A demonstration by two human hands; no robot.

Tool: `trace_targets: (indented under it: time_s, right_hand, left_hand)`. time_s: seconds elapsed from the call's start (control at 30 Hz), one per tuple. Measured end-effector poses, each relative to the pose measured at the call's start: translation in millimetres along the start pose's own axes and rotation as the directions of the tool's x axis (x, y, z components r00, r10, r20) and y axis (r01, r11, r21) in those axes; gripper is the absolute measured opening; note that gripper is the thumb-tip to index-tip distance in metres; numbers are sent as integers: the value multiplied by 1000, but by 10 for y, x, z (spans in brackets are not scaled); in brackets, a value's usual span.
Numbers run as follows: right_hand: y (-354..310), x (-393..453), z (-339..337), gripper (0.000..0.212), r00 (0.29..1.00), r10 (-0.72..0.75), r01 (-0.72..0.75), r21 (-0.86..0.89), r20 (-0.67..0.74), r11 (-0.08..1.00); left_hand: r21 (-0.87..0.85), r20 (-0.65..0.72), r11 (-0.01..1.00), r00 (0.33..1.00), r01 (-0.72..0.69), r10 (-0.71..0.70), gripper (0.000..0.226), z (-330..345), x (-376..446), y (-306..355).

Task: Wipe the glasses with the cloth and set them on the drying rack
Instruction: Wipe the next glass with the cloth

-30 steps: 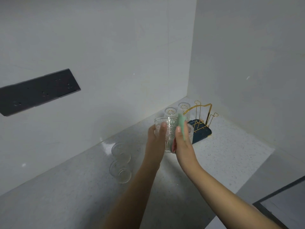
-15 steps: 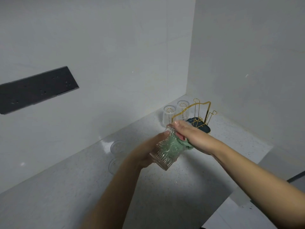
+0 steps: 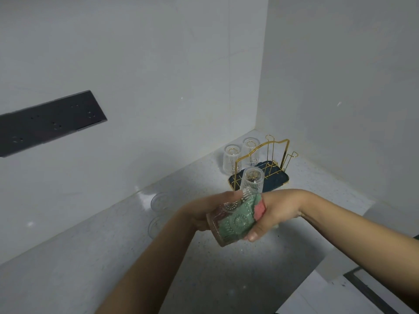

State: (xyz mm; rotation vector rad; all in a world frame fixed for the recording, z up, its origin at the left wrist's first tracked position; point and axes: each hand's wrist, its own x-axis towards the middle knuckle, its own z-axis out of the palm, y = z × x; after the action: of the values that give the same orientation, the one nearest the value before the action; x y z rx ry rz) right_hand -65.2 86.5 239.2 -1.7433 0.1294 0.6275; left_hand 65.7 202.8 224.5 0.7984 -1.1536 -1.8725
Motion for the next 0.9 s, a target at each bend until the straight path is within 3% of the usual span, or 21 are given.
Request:
trace_targets:
  time_s: [0.1, 0.13, 0.2, 0.23, 0.3, 0.37, 0.4, 0.43, 0.5, 0.57, 0.6, 0.67, 0.7, 0.73, 0.8, 0.83, 0.9]
  right_hand:
    - [39, 34, 24, 49, 997, -70, 71, 48, -8, 996]
    - [50, 56, 22, 44, 993, -109, 113, 129, -38, 985]
    - [60, 65, 16, 34, 977, -161, 198, 326, -138, 924]
    - [70, 75, -6, 37, 966, -155, 232, 433, -207, 871]
    - [94, 105, -54, 48, 946, -91, 279, 641, -311, 715]
    - [67, 144, -55, 49, 939, -44, 304, 761, -341, 573]
    - [50, 168, -37, 44, 933, -32, 317, 778, -358, 542]
    - [15, 188, -5, 41, 928, -41, 329, 763, -370, 556]
    - [39, 231, 56, 46, 898, -55, 352, 640, -436, 683]
    - [79, 247, 161, 49, 866, -110, 270, 271, -488, 924]
    - [78, 238, 201, 53, 867, -150, 186, 29, -475, 982]
    - [106, 230, 207, 76, 890, -196, 79, -285, -412, 955]
    - [135, 209, 166, 86, 900, -181, 59, -301, -397, 952]
    - [115, 172, 127, 90, 896, -155, 56, -241, -417, 969]
    - [90, 130, 30, 80, 870, -96, 121, 21, -483, 992]
    - [99, 126, -26, 72, 870, -76, 196, 200, -488, 960]
    - [87, 125, -43, 51, 899, -96, 337, 534, -427, 775]
  left_hand:
    - [-74, 73, 997, 997, 7, -1, 50, -97, 4, -65]
    - [-115, 41, 993, 999, -16, 21, 57, -181, -29, -105]
    - [-259, -166, 963, 986, -67, 24, 62, -258, -127, -199]
    - [-256, -325, 957, 945, -134, 46, 63, -270, -152, -270]
    - [3, -635, 970, 749, -244, 190, 76, -240, -136, -455]
    - [207, -743, 940, 581, -272, 332, 71, -163, -48, -551]
    - [230, -763, 933, 543, -278, 350, 70, -136, -7, -583]
    - [218, -792, 937, 512, -272, 332, 76, -123, 20, -588]
    - [92, -815, 960, 534, -264, 225, 88, -124, 19, -527]
    - [-92, -750, 971, 657, -219, 77, 71, -119, -51, -426]
    - [-217, -685, 960, 728, -178, -20, 61, -117, -87, -383]
    - [-313, -594, 948, 792, -63, -143, 58, -125, -138, -323]
    - [-271, -590, 963, 790, 1, -167, 59, -111, -145, -292]
    - [-181, -617, 983, 776, 20, -129, 58, -115, -138, -298]
    - [28, -688, 997, 722, -72, 71, 34, -107, -79, -380]
    - [151, -731, 980, 653, -130, 200, 25, -98, -52, -436]
    - [305, -760, 928, 532, -215, 373, 39, -97, 21, -548]
